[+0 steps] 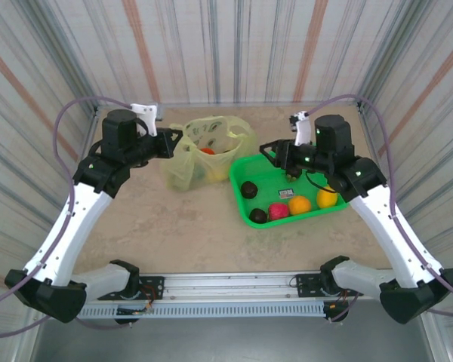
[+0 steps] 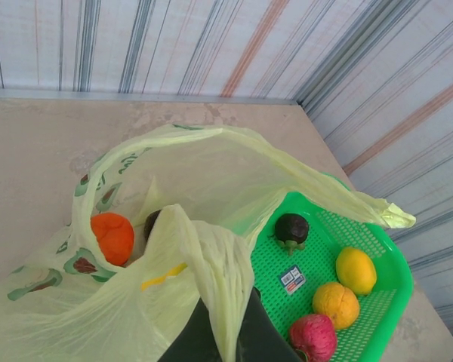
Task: Place the fake fruits into the plastic bag and tie a complex knot
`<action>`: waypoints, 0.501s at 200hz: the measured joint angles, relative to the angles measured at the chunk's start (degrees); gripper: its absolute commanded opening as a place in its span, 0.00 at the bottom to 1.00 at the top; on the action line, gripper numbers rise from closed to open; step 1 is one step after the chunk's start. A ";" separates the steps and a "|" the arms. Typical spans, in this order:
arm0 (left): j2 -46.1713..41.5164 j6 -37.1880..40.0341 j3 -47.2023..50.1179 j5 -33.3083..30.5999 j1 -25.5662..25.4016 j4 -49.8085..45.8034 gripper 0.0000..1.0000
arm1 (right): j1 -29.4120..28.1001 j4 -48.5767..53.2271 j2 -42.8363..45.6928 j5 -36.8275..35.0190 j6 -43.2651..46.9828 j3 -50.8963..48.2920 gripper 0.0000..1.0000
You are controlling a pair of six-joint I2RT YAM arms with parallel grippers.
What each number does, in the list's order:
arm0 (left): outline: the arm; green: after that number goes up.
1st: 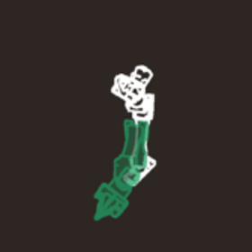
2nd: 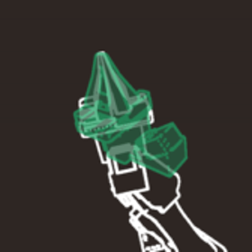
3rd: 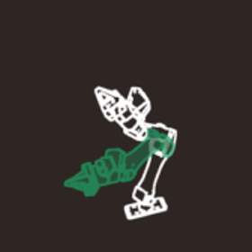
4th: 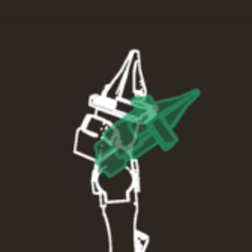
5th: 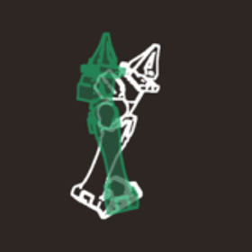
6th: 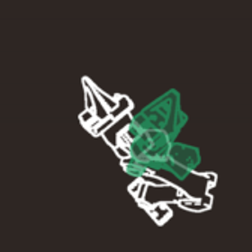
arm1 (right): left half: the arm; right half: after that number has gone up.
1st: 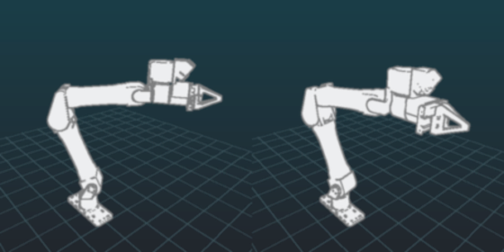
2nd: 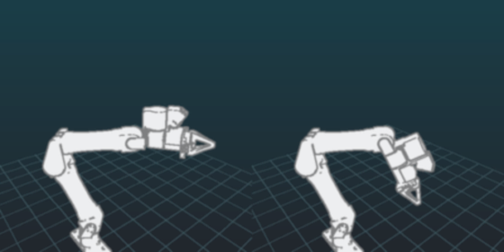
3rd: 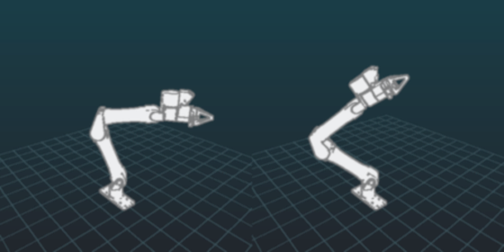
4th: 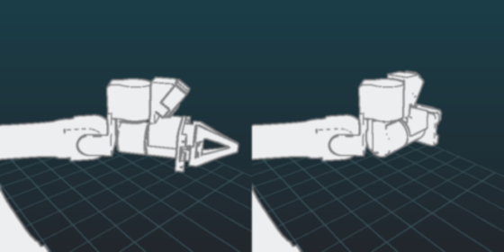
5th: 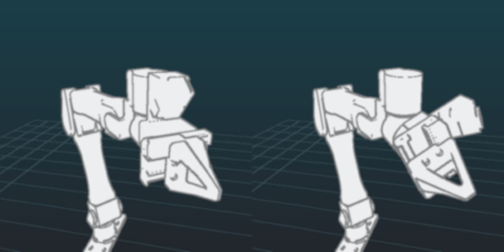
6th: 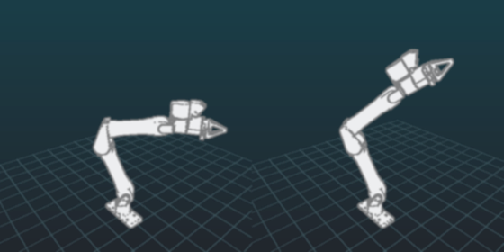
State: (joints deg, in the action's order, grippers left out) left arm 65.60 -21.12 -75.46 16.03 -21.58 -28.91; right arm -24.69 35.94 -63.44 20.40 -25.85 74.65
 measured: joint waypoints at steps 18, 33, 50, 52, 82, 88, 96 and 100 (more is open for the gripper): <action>-0.68 -0.15 1.68 0.02 0.00 1.40 0.00 | 3.34 7.21 -2.19 -4.35 -2.54 0.13 0.55; -1.14 -0.20 2.97 0.20 0.00 2.56 0.00 | 4.11 13.46 -5.79 -8.39 -4.57 0.70 0.59; -1.16 -0.55 4.00 0.85 0.00 3.91 0.00 | 4.44 19.34 -10.34 -12.79 -6.43 1.36 0.64; -1.18 -0.57 4.11 0.92 0.00 4.02 0.00 | 4.48 19.98 -10.93 -13.27 -6.86 1.40 0.65; -1.16 -0.76 5.11 1.33 -0.09 5.18 0.00 | 4.72 27.15 -17.49 -18.01 -9.73 1.77 0.74; -1.18 -0.72 5.11 1.27 -0.26 5.22 0.00 | 4.81 28.13 -18.62 -18.69 -9.99 1.77 0.75; -1.27 -0.57 5.11 1.03 -0.55 5.18 0.00 | 4.85 29.20 -19.91 -19.37 -10.08 1.77 0.75; -1.29 -0.55 5.11 0.92 -0.74 5.18 0.00 | 4.92 29.66 -20.50 -19.74 -10.12 1.77 0.75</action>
State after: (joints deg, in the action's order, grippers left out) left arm 64.31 -21.67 -70.35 16.95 -22.33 -23.73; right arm -19.77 65.60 -83.94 0.67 -35.97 76.42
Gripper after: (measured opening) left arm 0.044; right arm 0.747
